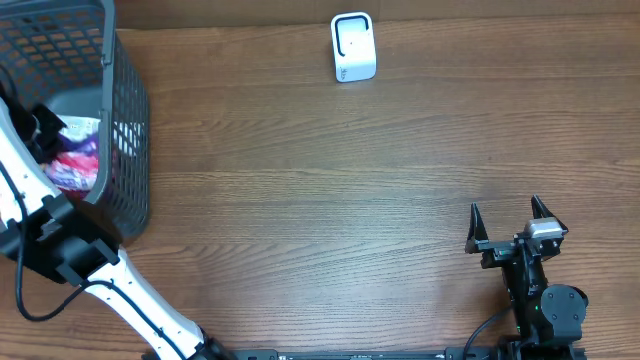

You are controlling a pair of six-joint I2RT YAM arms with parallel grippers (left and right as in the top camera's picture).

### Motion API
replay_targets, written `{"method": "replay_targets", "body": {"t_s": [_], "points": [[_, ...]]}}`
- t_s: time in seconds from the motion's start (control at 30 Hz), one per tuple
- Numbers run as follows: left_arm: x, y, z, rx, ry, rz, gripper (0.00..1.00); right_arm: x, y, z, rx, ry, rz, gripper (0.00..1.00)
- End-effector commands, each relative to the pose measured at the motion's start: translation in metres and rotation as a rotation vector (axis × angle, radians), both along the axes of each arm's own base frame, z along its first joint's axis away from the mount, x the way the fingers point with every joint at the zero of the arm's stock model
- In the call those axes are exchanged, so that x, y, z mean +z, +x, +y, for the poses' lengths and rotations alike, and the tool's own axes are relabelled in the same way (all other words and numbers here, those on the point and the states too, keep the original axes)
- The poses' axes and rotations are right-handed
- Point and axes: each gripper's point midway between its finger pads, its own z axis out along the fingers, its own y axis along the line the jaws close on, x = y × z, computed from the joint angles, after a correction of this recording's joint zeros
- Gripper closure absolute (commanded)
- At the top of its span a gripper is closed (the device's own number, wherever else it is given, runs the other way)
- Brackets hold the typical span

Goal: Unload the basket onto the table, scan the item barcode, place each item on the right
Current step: 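Grasp the purple coffee snack bag inside the basket with the left gripper, then lift the purple bag out and carry it toward the white scanner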

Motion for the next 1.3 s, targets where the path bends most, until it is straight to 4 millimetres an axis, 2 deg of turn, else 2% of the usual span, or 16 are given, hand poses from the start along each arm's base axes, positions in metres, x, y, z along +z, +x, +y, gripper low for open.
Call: {"method": "replay_targets", "body": {"t_s": [0.0,0.2,0.43,0.47,0.57,0.6,0.7,0.73,0.77,0.8,0.87,0.9,1.0,1.1,1.27], "points": [[0.053,0.003,-0.001,0.010,0.078,-0.123,0.96,-0.002,0.000,-0.001,-0.006,0.004,-0.003,0.00],[0.108,-0.004,-0.009,0.039,0.143,-0.250,0.96,-0.002,0.000,-0.001,-0.006,0.004,-0.003,0.00],[0.171,-0.005,-0.043,-0.014,0.125,-0.464,0.96,-0.002,0.000,-0.001,-0.006,0.004,-0.003,0.00],[0.188,-0.007,-0.048,-0.025,0.144,-0.517,0.96,-0.002,0.000,-0.001,-0.006,0.004,-0.003,0.00],[0.222,-0.014,-0.059,-0.045,0.195,-0.607,0.96,-0.002,0.000,-0.001,-0.006,0.004,-0.003,0.00],[0.237,-0.018,-0.068,-0.059,0.217,-0.644,0.96,-0.002,0.000,-0.001,-0.006,0.004,-0.003,0.00],[0.260,-0.022,-0.097,-0.118,0.209,-0.711,0.96,-0.002,0.000,-0.001,-0.006,0.004,-0.003,0.00],[0.265,-0.021,-0.120,-0.171,0.166,-0.734,0.96,-0.002,0.000,-0.001,-0.006,0.004,-0.003,0.00],[0.265,-0.019,-0.132,-0.201,0.142,-0.741,0.96,-0.002,0.000,-0.001,-0.006,0.004,-0.003,0.00],[0.265,-0.014,-0.157,-0.267,0.085,-0.750,0.96,-0.002,0.000,-0.001,-0.006,0.004,-0.003,0.00],[0.261,-0.006,-0.189,-0.368,0.024,-0.748,0.96,-0.002,0.000,-0.001,-0.006,0.004,-0.003,0.00],[0.254,0.001,-0.221,-0.465,-0.020,-0.726,0.96,-0.002,0.000,-0.001,-0.006,0.004,-0.003,0.00],[0.238,0.010,-0.271,-0.616,-0.072,-0.672,0.96,-0.002,0.000,-0.001,-0.006,0.004,-0.003,0.00],[0.211,0.019,-0.320,-0.727,-0.108,-0.576,0.96,-0.002,0.000,-0.001,-0.006,0.004,-0.003,0.00],[0.137,0.026,-0.380,-0.827,-0.089,-0.318,0.96,-0.002,0.000,-0.001,-0.006,0.004,-0.003,0.00]]}}
